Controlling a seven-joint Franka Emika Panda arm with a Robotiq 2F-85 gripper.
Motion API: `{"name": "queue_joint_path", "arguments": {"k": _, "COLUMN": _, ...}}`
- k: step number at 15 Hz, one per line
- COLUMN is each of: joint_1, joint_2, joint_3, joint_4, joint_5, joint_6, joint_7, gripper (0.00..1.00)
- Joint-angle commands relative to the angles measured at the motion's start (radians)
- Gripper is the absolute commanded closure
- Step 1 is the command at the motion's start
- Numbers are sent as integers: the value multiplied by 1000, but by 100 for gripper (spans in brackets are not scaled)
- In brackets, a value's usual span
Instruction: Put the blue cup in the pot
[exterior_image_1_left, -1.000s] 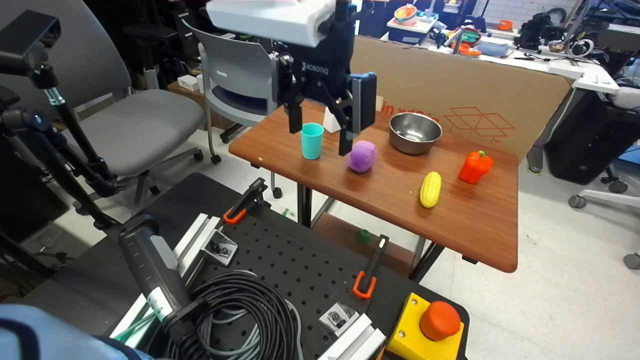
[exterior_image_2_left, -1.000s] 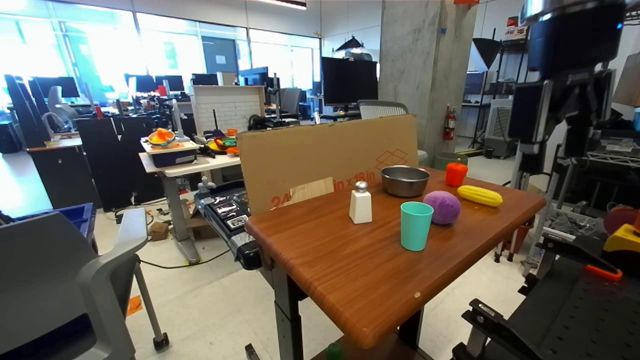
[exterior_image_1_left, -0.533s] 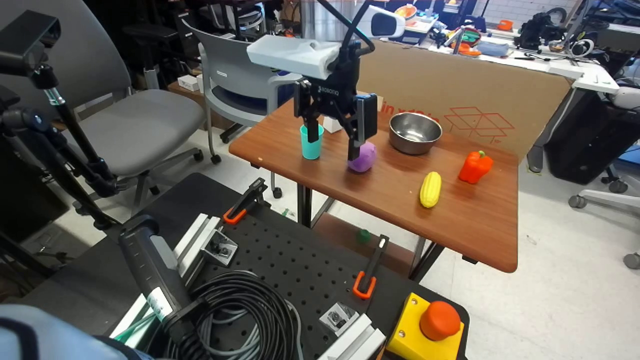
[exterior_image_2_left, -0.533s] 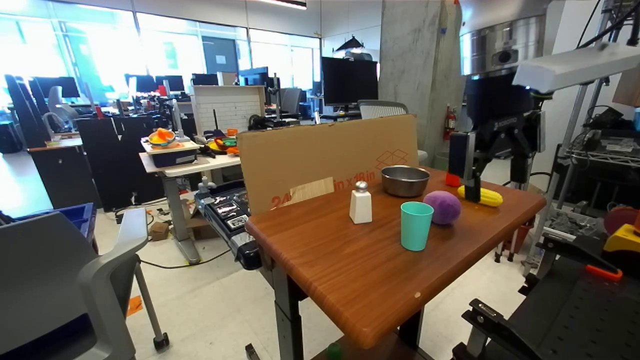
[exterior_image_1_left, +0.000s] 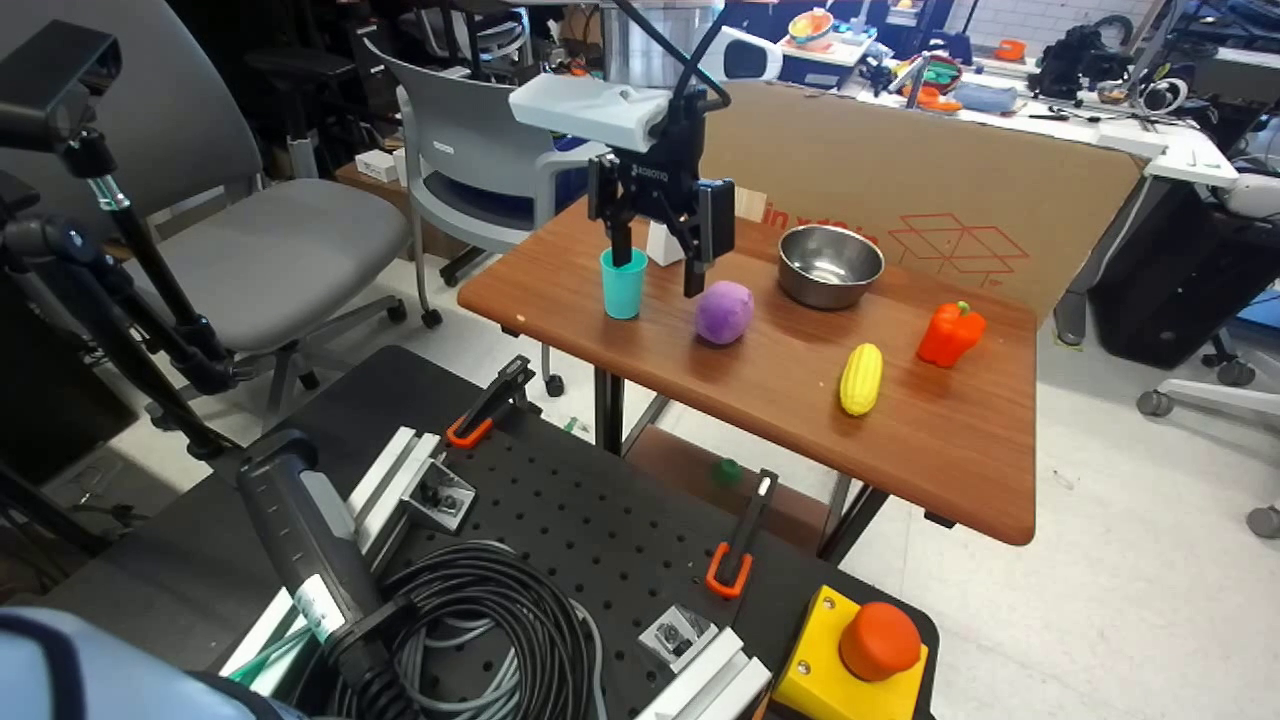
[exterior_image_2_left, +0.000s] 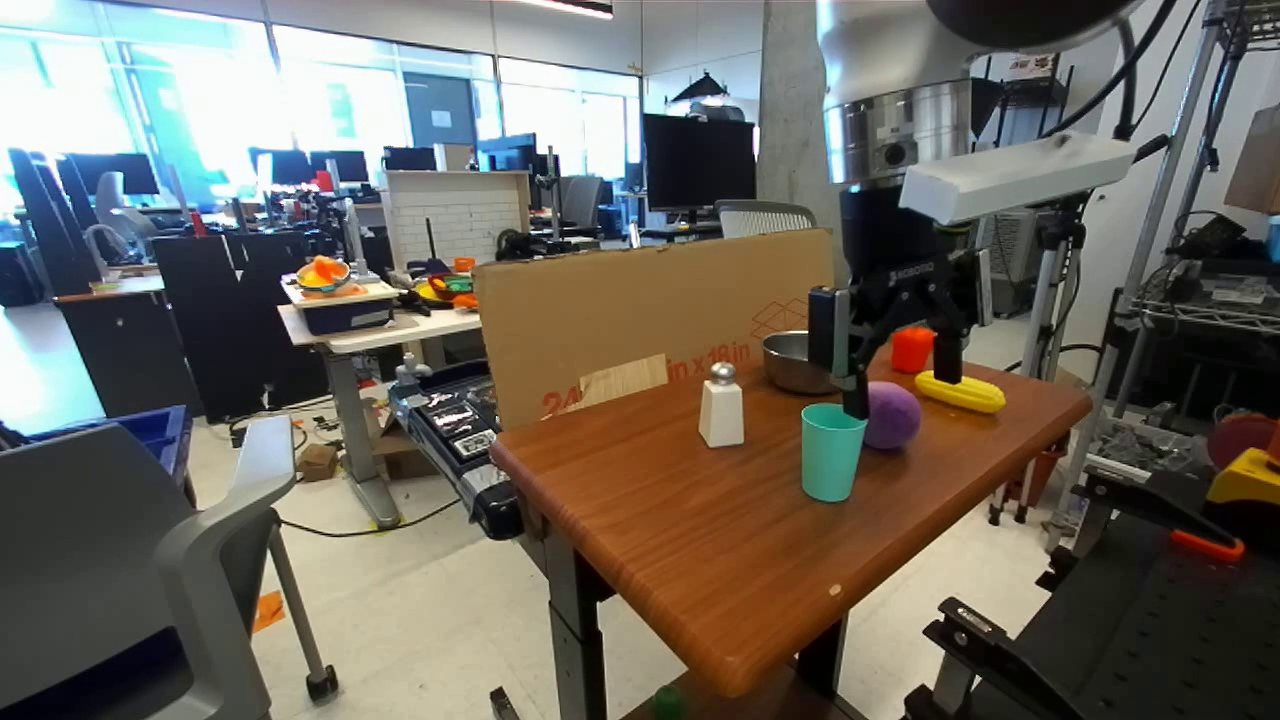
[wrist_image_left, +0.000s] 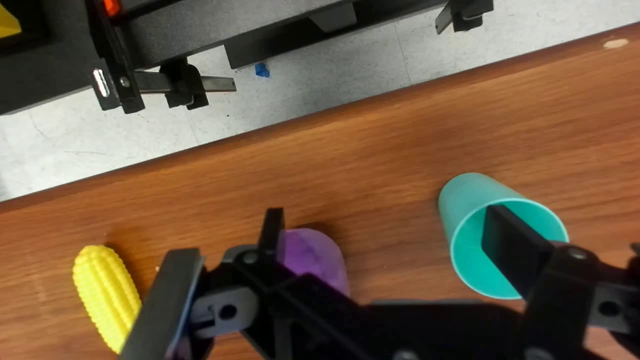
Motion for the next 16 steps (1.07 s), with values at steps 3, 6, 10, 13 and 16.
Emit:
{"name": "queue_joint_path", "arguments": {"k": 3, "joint_1": 62, "joint_2": 82, "joint_3": -33, "joint_4": 56, "joint_5": 22, "joint_6": 15, "joint_7": -7, "gripper": 26}}
{"name": "queue_joint_path", "arguments": {"k": 6, "joint_1": 84, "joint_2": 89, "joint_3": -40, "joint_4": 59, "joint_5": 17, "joint_6": 19, "joint_7": -8, "gripper": 51}}
{"name": "queue_joint_path", "arguments": {"k": 10, "joint_1": 96, "joint_2": 82, "joint_3": -50, "joint_4": 66, "joint_5": 10, "joint_6": 18, "joint_7": -7, "gripper": 80}}
{"name": "queue_joint_path", "arguments": {"k": 13, "joint_1": 102, "joint_2": 91, "joint_3": -72, "joint_4": 79, "joint_5": -1, "joint_6": -1, "joint_7": 41, "gripper": 100}}
{"name": "queue_joint_path", "arguments": {"k": 16, "joint_1": 90, "joint_2": 99, "joint_3": -85, "joint_4": 98, "joint_5": 18, "joint_6": -31, "joint_7": 41, "gripper": 99}}
